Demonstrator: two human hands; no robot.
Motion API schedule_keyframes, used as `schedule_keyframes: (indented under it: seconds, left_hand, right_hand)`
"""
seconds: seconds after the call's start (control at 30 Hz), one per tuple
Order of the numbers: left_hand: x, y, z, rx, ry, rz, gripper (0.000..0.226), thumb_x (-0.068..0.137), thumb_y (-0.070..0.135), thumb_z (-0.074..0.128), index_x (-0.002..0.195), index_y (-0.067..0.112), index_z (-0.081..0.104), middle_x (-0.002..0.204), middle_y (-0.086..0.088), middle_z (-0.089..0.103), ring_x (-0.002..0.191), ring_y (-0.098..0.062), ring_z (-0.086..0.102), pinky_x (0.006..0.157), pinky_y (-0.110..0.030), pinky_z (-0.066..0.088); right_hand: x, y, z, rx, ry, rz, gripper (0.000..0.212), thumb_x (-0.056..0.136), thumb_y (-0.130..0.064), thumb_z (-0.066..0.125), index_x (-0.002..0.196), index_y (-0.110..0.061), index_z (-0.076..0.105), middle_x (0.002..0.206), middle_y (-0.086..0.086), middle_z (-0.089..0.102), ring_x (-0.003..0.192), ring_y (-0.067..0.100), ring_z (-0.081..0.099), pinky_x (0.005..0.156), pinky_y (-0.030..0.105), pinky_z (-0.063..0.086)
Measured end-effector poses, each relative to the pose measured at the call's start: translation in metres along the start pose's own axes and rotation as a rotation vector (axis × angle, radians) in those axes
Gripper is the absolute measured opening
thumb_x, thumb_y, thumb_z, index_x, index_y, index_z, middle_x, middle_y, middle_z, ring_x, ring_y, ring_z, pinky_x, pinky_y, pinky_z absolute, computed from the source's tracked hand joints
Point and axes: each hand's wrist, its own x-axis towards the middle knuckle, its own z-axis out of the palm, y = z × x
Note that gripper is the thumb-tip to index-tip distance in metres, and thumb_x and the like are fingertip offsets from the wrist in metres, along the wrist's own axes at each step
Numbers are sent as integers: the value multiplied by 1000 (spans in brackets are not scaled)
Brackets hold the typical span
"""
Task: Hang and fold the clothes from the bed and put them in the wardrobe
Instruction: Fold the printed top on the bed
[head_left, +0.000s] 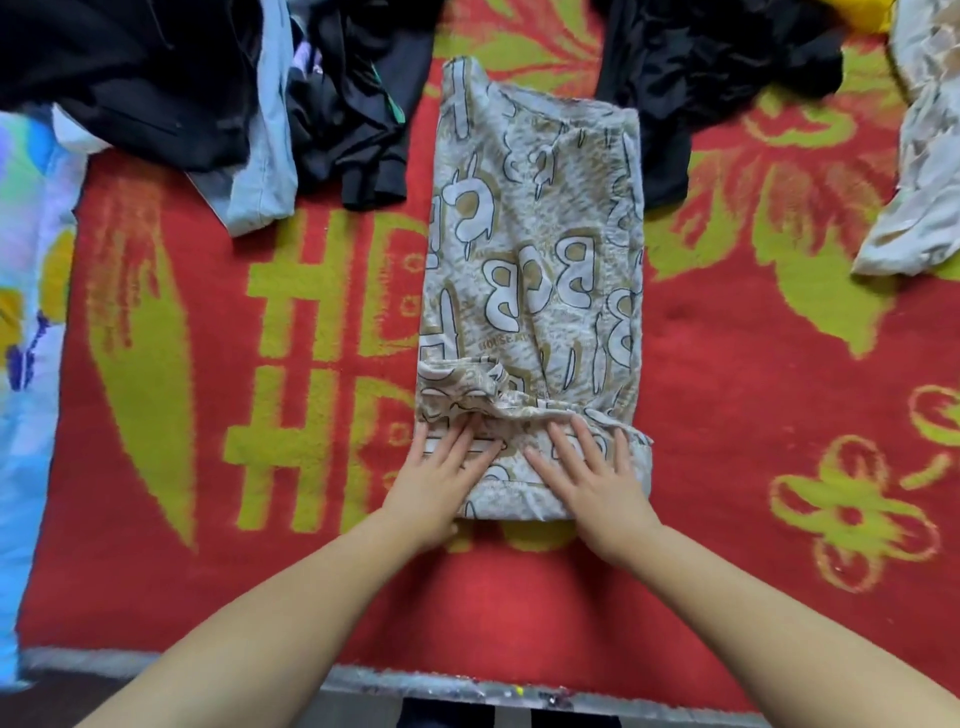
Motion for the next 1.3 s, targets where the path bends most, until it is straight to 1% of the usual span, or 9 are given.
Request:
schedule_keyframes:
  seconds: [0.1, 0.33, 0.4, 0.5, 0.7, 0.77, 0.83, 1.07, 1.3]
  left_hand:
    - [8, 9, -3, 9, -4, -56, 109, 89, 13, 52, 127, 24, -49, 158, -20, -8, 146, -34, -11, 111, -58, -10]
    - [-5, 6, -57, -249, -364, 111, 86, 84, -4, 45, 154, 17, -1, 157, -23, -1, 146, -36, 4, 117, -48, 15]
    - [-11, -4, -82, -470, -571, 200, 74, 80, -7, 40, 148, 17, 29, 142, -22, 37, 127, -35, 43, 101, -42, 42]
    - [-6, -30, -114, -680, -707, 150, 27, 79, -6, 39, 90, 8, 60, 76, -14, 56, 64, -21, 54, 55, -27, 43]
    - [52, -84, -139, -896, 45, -312, 23, 89, 2, 46, 106, 10, 58, 79, -5, 56, 62, -21, 51, 56, -31, 40]
    - [65, -77, -128, -586, 319, -431, 35, 95, 12, 44, 129, 14, 49, 113, -9, 59, 98, -27, 58, 88, -42, 44]
    - [69, -57, -113, -284, 467, -413, 49, 96, 28, 41, 144, 20, 31, 149, -8, 34, 139, -25, 30, 115, -55, 8]
    - [66, -1, -46, -279, 249, -248, 69, 93, 63, 14, 147, 35, -18, 152, 4, -31, 139, -17, -33, 108, -61, -15]
    - [82, -10, -38, -328, 108, -238, 69, 88, 67, 5, 135, 38, -37, 144, 4, -45, 128, -12, -48, 103, -60, -24]
  right_hand:
    - [12, 0, 7, 9, -132, 24, 89, 94, -10, 42, 144, -35, -28, 158, 7, -24, 138, 38, -32, 106, 68, -10]
    - [2, 12, -46, 248, -499, -110, 93, 79, 12, 34, 151, -40, 5, 160, 3, 8, 147, 31, 12, 108, 62, 24]
    - [-5, 23, -68, 492, -649, -126, 82, 78, 7, 33, 143, -43, 32, 122, 3, 56, 95, 18, 65, 72, 37, 55]
    - [3, 47, -98, 596, -651, -68, 28, 80, 1, 43, 86, -24, 55, 65, -2, 52, 46, 7, 46, 40, 17, 37]
    - [56, 93, -109, 594, 0, 274, 15, 93, -17, 53, 107, -17, 58, 98, 5, 63, 94, 29, 58, 73, 36, 47]
    - [63, 90, -97, 534, 165, 379, 39, 97, -18, 49, 136, -14, 47, 132, 9, 53, 121, 30, 48, 99, 45, 40]
    - [64, 76, -89, 473, 359, 369, 45, 97, -18, 48, 142, -15, 42, 146, 7, 41, 138, 26, 33, 112, 51, 23]
    - [51, 30, -25, 239, 181, 178, 64, 97, -50, 35, 150, -30, 6, 159, 4, -7, 146, 31, -10, 108, 69, -4]
    - [66, 42, -4, 145, 18, 219, 61, 96, -58, 9, 140, -35, -27, 142, -4, -45, 133, 18, -42, 104, 67, -17]
